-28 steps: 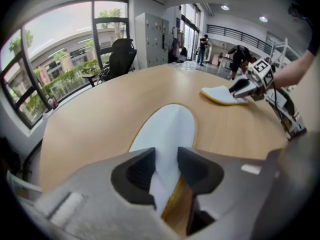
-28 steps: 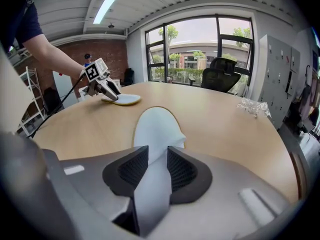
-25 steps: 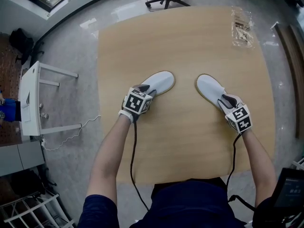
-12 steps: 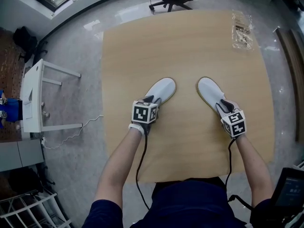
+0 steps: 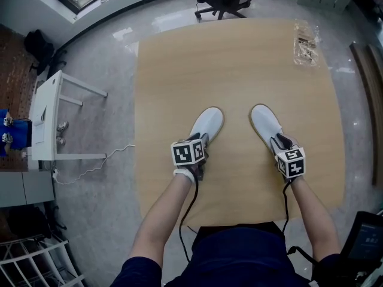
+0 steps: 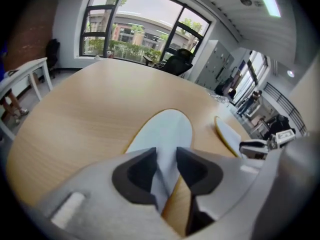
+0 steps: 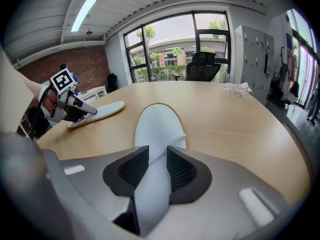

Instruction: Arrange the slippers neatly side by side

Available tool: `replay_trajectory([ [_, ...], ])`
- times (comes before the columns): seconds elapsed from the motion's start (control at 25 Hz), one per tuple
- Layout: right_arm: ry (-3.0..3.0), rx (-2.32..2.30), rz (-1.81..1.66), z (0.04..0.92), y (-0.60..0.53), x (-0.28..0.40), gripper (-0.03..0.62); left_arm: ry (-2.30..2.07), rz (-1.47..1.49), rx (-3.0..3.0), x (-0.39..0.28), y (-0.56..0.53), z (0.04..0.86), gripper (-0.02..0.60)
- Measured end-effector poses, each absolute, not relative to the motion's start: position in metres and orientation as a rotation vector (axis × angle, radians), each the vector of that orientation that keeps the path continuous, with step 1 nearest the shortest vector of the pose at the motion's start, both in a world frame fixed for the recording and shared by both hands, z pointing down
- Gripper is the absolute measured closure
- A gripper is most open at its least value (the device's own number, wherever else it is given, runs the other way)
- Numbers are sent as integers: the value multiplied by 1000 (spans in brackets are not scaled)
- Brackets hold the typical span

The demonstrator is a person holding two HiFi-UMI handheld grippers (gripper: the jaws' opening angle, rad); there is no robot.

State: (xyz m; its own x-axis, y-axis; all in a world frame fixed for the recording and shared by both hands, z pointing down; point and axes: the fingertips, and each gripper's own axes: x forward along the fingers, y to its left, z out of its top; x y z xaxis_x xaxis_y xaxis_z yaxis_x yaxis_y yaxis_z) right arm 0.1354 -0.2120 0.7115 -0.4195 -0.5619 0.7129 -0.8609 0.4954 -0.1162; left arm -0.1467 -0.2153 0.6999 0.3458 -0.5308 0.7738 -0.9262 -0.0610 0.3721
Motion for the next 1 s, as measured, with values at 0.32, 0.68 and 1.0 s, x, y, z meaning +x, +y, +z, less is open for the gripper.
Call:
replay_trajectory([
  [0.32,-2113,1210,687,708,-188,126,474,-1356,423,1615,-143,-183,696,456],
  [0.68,-2095,1275,793,707,-171,116,474,-1417,262,1500,-144,-167,693,457],
  [1.0,-2175,1281,802,678,-173,121,474,-1353,194,1627,-152,-161,653,445],
])
